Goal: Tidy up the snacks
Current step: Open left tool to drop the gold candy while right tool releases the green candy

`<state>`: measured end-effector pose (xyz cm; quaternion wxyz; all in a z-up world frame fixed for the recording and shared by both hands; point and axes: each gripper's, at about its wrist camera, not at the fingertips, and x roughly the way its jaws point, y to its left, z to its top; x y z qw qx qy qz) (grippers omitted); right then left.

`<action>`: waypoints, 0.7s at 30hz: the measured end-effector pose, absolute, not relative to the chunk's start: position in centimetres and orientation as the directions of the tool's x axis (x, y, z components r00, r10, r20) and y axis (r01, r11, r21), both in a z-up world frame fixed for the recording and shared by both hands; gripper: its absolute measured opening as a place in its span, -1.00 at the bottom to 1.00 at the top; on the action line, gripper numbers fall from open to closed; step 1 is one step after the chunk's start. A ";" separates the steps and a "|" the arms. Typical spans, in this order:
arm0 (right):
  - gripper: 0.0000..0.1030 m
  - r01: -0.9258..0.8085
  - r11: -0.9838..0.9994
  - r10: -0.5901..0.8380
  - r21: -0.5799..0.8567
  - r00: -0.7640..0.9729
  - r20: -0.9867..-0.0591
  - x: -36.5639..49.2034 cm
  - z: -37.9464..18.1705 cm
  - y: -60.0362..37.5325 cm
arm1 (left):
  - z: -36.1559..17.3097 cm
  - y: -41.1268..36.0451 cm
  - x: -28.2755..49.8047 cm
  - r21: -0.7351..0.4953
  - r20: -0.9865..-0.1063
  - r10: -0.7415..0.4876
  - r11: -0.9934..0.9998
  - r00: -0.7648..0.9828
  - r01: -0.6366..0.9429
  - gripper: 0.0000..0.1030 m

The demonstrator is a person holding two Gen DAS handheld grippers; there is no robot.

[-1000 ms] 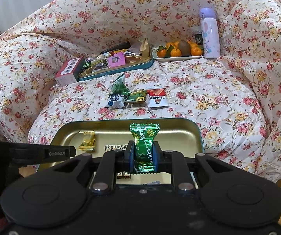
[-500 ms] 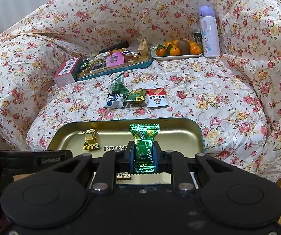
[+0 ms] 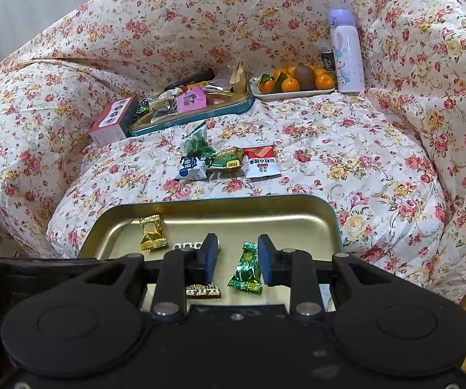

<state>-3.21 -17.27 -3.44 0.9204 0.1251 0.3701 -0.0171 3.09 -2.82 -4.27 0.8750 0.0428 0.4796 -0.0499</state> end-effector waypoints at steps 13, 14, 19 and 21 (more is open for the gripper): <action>-0.38 0.112 0.972 0.070 0.207 0.703 -0.708 -3.3 -3.7 -17.0 | -4.3 -2.9 2.9 0.029 -0.846 -0.046 0.991 0.531 0.132 -0.18; -0.37 0.111 0.972 0.070 0.207 0.702 -0.708 -3.3 -3.7 -16.9 | -4.3 -2.9 2.9 0.029 -0.846 -0.046 0.991 0.531 0.133 -0.18; -0.33 0.104 0.973 0.077 0.207 0.698 -0.712 -3.3 -3.7 -16.9 | -4.3 -3.0 2.8 0.030 -0.847 -0.047 0.990 0.530 0.136 -0.18; -0.32 0.102 0.973 0.078 0.207 0.697 -0.713 -3.3 -3.8 -16.9 | -4.3 -3.0 2.8 0.029 -0.847 -0.048 0.990 0.530 0.136 -0.18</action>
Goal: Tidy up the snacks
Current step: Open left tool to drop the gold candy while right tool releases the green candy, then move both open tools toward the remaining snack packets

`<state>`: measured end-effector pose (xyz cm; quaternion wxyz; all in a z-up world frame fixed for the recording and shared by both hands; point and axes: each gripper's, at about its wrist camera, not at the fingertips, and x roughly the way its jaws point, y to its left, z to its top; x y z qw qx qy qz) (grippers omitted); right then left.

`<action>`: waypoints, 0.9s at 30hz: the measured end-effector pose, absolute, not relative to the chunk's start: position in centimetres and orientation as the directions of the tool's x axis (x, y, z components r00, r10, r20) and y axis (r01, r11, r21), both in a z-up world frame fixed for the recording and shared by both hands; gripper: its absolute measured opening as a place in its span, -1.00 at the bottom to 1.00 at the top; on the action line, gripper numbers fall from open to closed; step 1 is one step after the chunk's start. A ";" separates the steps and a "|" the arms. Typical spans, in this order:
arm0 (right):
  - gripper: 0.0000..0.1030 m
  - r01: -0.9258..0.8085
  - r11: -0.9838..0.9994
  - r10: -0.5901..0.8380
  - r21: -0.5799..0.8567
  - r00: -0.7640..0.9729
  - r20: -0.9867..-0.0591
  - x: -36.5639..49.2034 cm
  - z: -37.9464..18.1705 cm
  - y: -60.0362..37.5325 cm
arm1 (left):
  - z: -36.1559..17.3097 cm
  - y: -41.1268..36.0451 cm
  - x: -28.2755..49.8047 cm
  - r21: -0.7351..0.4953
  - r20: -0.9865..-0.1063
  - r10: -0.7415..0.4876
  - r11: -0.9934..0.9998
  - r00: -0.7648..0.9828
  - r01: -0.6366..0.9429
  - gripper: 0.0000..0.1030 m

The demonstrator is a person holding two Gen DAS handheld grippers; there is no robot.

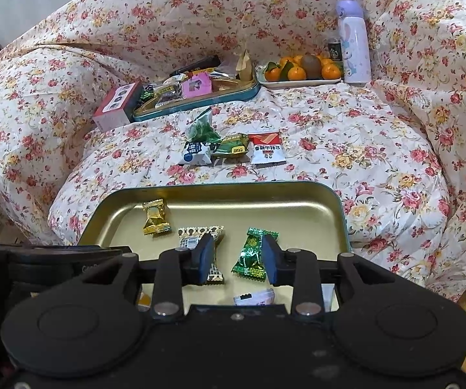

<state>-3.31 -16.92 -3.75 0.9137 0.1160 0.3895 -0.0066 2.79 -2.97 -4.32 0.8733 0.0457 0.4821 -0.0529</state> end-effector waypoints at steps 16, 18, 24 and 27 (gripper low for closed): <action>0.01 0.089 0.973 0.106 0.213 0.647 -0.755 -2.6 -3.9 -17.2 | -4.1 -3.3 2.9 -0.010 -0.885 -0.121 0.970 0.450 0.241 -0.18; 0.02 0.084 0.971 0.123 0.225 0.630 -0.767 -2.3 -3.9 -17.5 | -3.8 -3.6 3.1 0.001 -0.888 -0.128 0.960 0.442 0.281 -0.18; 0.02 0.061 0.960 0.186 0.274 0.593 -0.783 -0.9 -3.4 -18.3 | -2.4 -4.3 4.2 0.027 -0.898 -0.148 0.922 0.415 0.386 -0.18; 0.02 0.034 0.962 0.200 0.272 0.591 -0.782 0.1 -2.7 -18.4 | -1.9 -4.3 5.5 0.022 -0.909 -0.152 0.912 0.389 0.409 -0.18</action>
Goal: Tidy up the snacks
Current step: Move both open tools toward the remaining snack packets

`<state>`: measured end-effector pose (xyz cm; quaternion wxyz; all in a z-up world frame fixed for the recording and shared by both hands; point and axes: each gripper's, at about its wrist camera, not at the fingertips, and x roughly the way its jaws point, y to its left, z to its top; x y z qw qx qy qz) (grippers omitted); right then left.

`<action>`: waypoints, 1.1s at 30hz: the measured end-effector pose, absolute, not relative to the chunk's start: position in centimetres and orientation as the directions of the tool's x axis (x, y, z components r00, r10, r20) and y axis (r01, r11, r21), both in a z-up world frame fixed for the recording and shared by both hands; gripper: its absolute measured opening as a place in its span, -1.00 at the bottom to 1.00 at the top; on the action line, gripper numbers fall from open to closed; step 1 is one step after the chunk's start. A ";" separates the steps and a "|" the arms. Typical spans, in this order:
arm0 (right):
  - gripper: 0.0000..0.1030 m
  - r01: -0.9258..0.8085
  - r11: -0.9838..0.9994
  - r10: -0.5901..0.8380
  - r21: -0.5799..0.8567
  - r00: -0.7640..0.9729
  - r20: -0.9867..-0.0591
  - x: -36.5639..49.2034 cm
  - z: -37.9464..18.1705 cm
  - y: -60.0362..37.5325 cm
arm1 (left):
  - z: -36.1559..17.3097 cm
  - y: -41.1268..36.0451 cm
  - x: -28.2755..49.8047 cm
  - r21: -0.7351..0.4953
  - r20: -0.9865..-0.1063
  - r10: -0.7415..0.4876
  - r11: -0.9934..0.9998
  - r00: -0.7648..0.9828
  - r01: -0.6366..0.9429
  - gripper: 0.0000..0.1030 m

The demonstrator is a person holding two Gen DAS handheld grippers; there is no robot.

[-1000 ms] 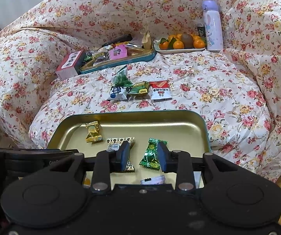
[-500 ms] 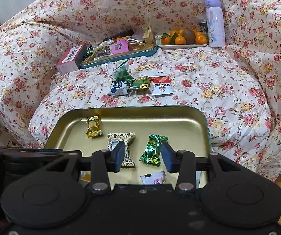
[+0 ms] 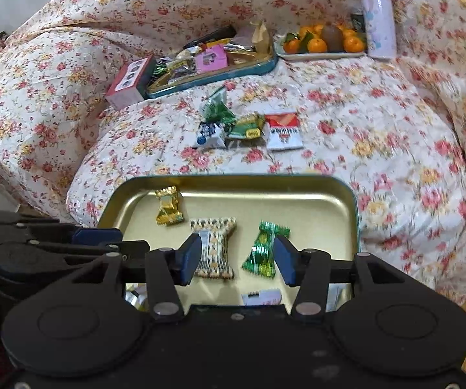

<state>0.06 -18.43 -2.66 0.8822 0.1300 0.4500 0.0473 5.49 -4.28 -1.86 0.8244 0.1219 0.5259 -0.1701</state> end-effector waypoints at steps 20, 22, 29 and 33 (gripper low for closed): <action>-0.01 0.078 0.988 0.061 0.132 0.592 -0.803 15.1 -4.8 -21.2 | -4.6 -5.5 18.4 0.113 -0.902 -0.040 0.939 0.430 0.324 -0.18; -0.01 0.072 0.988 0.070 0.136 0.577 -0.814 16.1 -5.4 -21.2 | -5.5 -5.8 19.1 0.095 -0.913 -0.051 0.937 0.404 0.335 -0.18; -0.03 0.031 0.994 0.073 0.104 0.527 -0.847 18.5 -7.8 -20.5 | -7.8 -7.1 20.8 0.083 -0.933 -0.055 0.928 0.355 0.362 -0.18; -0.05 0.031 0.997 0.048 0.073 0.502 -0.864 19.9 -9.1 -20.4 | -8.8 -7.5 22.0 0.089 -0.937 -0.044 0.929 0.345 0.359 -0.18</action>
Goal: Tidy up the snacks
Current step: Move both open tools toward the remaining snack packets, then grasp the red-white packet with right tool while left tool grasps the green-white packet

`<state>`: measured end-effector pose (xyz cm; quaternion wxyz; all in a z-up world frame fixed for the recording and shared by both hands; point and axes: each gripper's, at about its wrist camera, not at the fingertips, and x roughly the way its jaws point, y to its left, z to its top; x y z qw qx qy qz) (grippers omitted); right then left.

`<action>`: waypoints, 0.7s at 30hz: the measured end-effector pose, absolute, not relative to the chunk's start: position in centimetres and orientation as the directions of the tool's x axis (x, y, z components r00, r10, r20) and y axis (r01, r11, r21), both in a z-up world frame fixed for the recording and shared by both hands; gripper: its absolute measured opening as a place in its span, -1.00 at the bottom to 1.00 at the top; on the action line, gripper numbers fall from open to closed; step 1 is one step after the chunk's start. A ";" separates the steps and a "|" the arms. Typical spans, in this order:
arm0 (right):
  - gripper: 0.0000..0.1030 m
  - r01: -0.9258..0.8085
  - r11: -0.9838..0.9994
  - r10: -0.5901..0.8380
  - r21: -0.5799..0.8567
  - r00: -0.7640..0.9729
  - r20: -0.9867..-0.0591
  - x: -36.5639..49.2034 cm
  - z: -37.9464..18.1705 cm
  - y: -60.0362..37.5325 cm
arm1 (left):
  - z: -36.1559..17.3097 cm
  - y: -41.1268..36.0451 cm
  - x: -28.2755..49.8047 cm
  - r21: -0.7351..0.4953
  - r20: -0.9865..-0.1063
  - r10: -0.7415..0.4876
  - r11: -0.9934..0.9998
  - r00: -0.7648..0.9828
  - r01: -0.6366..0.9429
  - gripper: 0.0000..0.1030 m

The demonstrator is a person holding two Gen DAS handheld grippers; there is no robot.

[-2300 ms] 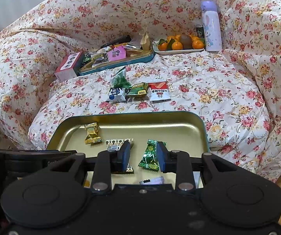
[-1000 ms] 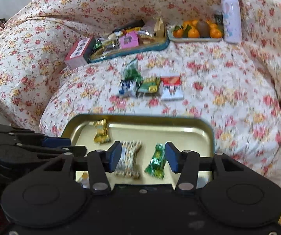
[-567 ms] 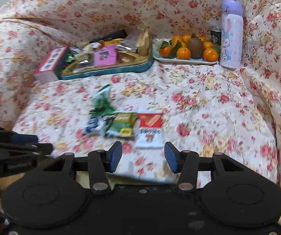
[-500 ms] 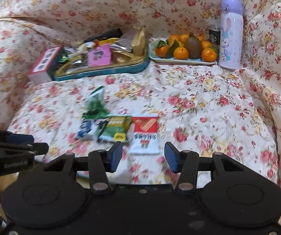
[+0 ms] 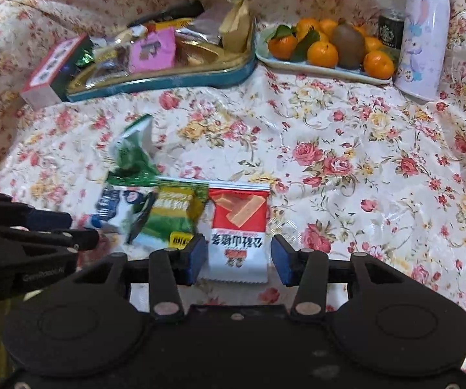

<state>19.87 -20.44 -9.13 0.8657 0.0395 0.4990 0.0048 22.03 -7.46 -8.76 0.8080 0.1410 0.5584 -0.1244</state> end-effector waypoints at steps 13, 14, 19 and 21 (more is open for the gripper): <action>-0.07 0.029 0.995 0.065 0.095 0.532 -0.844 22.3 -9.8 -21.5 | -9.4 -6.3 25.5 0.000 -0.927 -0.112 0.954 0.357 0.300 -0.09; -0.07 0.036 0.995 0.063 0.096 0.534 -0.843 22.6 -9.8 -21.6 | -9.4 -6.3 25.5 0.002 -0.925 -0.112 0.954 0.362 0.301 -0.09; -0.08 0.092 0.992 0.024 0.089 0.550 -0.835 23.9 -9.8 -22.4 | -9.5 -6.7 25.1 0.055 -0.917 -0.077 0.947 0.391 0.316 0.03; -0.08 0.134 0.985 0.019 0.111 0.554 -0.832 24.5 -9.8 -23.2 | -9.7 -6.6 25.3 0.075 -0.913 -0.056 0.951 0.404 0.300 0.18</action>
